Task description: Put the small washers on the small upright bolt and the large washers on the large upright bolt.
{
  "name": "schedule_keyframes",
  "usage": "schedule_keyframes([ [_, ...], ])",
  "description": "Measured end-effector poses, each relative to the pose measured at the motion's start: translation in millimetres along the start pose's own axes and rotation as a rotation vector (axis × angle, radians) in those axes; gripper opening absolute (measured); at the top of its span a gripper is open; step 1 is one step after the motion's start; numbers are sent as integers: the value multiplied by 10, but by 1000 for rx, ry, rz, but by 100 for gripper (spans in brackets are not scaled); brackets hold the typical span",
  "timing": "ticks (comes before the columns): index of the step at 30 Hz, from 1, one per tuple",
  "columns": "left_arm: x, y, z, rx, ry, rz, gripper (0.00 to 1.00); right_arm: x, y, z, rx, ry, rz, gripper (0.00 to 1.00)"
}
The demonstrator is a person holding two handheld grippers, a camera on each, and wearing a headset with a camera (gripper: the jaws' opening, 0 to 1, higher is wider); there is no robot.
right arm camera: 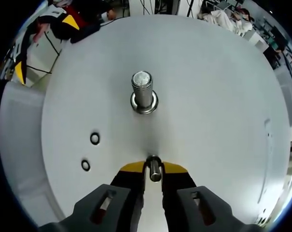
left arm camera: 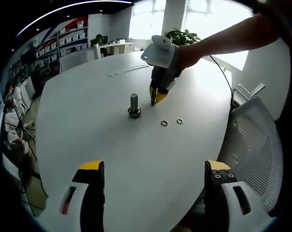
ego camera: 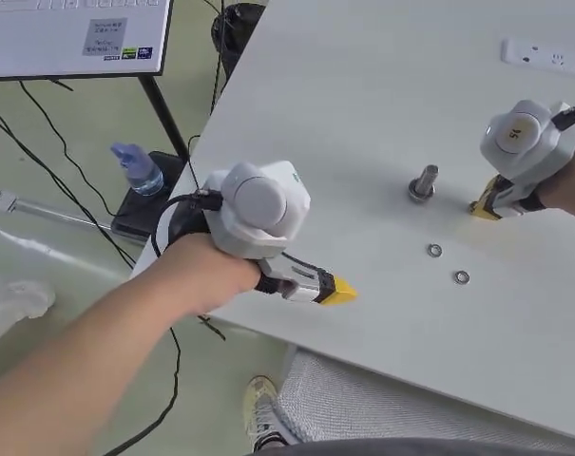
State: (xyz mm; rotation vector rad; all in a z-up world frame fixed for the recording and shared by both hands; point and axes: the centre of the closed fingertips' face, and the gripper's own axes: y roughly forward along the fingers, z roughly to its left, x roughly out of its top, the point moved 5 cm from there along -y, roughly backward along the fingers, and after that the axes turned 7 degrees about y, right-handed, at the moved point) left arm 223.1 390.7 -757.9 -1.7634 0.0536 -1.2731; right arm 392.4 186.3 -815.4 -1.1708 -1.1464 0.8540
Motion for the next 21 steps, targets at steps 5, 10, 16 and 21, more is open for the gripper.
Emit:
schedule_keyframes([
  [5, 6, 5, 10, 1, -1, -4, 86, 3, -13, 19, 0, 7, -4, 13],
  [10, 12, 18, 15, 0, -2, -9, 88, 1, -22, 33, 4, 4, -4, 14],
  [16, 14, 15, 28, 0, -5, -14, 90, 6, -37, 34, -4, -7, -3, 19],
  [21, 3, 8, 37, 6, -5, -15, 91, 12, -33, 58, 13, 0, 1, 24],
])
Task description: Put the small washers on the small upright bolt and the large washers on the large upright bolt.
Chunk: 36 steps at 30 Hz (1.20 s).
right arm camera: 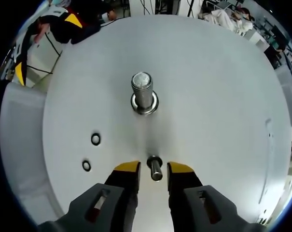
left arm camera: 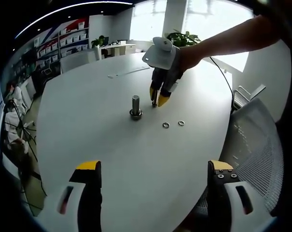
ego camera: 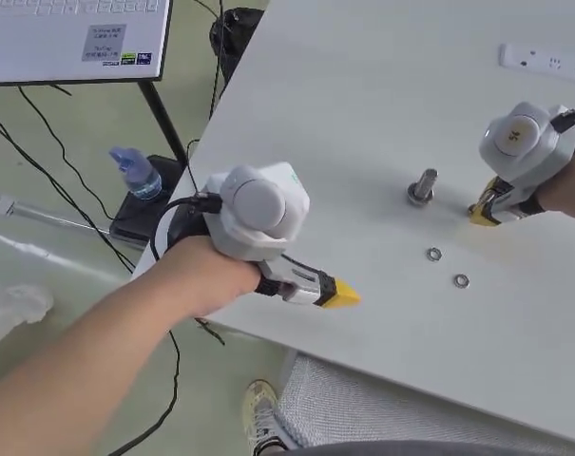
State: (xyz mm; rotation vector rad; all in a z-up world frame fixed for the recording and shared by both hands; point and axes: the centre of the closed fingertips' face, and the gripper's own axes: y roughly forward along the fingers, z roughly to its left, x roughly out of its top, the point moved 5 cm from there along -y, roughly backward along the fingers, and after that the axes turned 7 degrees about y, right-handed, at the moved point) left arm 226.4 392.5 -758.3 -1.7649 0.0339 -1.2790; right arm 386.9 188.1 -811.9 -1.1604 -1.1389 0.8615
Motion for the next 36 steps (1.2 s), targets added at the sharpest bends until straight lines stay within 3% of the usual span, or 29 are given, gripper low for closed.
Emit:
schedule_keyframes([
  [18, 51, -50, -30, 6, -2, -10, 93, 160, -200, 19, 22, 32, -63, 26],
  [36, 62, -122, -100, 17, -4, -13, 92, 209, -477, 51, 9, 22, -83, 26],
])
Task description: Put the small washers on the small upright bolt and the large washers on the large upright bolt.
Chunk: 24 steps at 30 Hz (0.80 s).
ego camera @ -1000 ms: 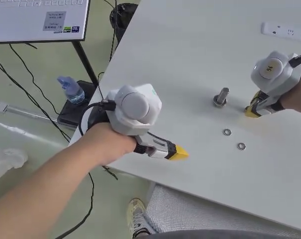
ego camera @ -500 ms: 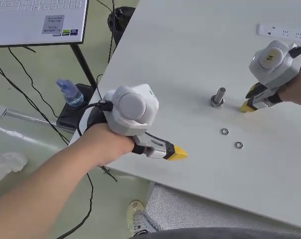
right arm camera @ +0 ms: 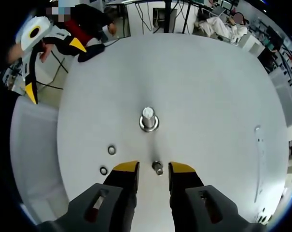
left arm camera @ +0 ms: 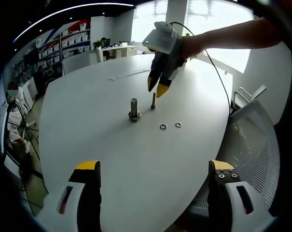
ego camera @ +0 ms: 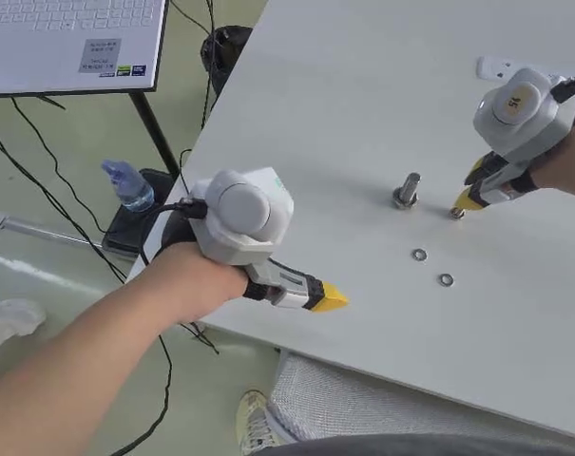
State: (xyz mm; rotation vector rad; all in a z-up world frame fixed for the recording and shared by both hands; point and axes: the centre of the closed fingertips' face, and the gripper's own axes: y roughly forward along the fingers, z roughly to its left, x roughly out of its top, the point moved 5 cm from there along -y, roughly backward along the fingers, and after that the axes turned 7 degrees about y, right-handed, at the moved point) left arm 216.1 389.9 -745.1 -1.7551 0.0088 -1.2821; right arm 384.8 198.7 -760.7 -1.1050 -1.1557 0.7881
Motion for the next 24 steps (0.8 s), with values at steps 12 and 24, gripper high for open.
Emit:
schedule_keyframes([
  [12, -6, 14, -44, 4, -1, -5, 92, -18, -19, 58, -3, -7, -20, 25],
  [24, -34, -2, -50, 13, -2, -13, 91, 14, 40, 298, 21, -21, -27, 25],
])
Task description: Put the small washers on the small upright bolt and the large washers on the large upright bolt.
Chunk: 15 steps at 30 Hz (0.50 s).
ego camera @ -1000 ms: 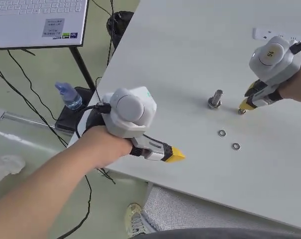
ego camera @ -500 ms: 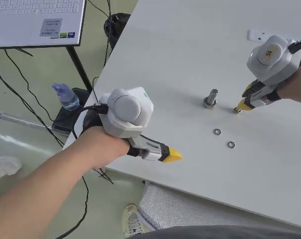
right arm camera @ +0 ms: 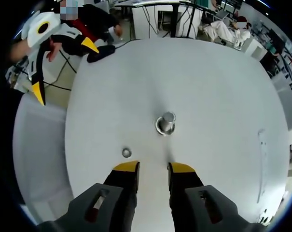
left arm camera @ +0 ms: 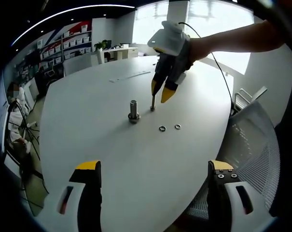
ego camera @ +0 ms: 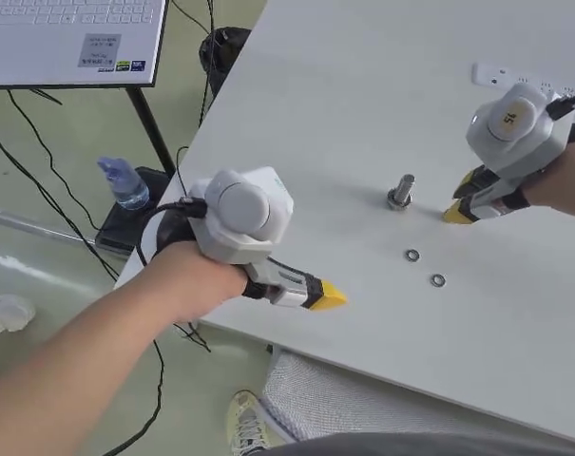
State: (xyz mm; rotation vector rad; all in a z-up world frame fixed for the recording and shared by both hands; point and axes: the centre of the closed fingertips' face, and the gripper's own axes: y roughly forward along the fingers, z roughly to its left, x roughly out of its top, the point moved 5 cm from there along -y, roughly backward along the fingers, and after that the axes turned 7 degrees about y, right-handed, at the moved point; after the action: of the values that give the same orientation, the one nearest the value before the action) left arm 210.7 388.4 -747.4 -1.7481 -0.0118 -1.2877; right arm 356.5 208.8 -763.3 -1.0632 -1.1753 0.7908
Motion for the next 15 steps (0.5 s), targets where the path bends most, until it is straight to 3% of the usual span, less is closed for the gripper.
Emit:
schedule_keyframes([
  [6, -17, -5, -11, -3, 0, 1, 91, -35, 41, 231, 24, -5, 7, 25],
  [15, -28, -29, -22, -4, 9, 2, 91, -58, 39, 435, 37, -13, 16, 25],
])
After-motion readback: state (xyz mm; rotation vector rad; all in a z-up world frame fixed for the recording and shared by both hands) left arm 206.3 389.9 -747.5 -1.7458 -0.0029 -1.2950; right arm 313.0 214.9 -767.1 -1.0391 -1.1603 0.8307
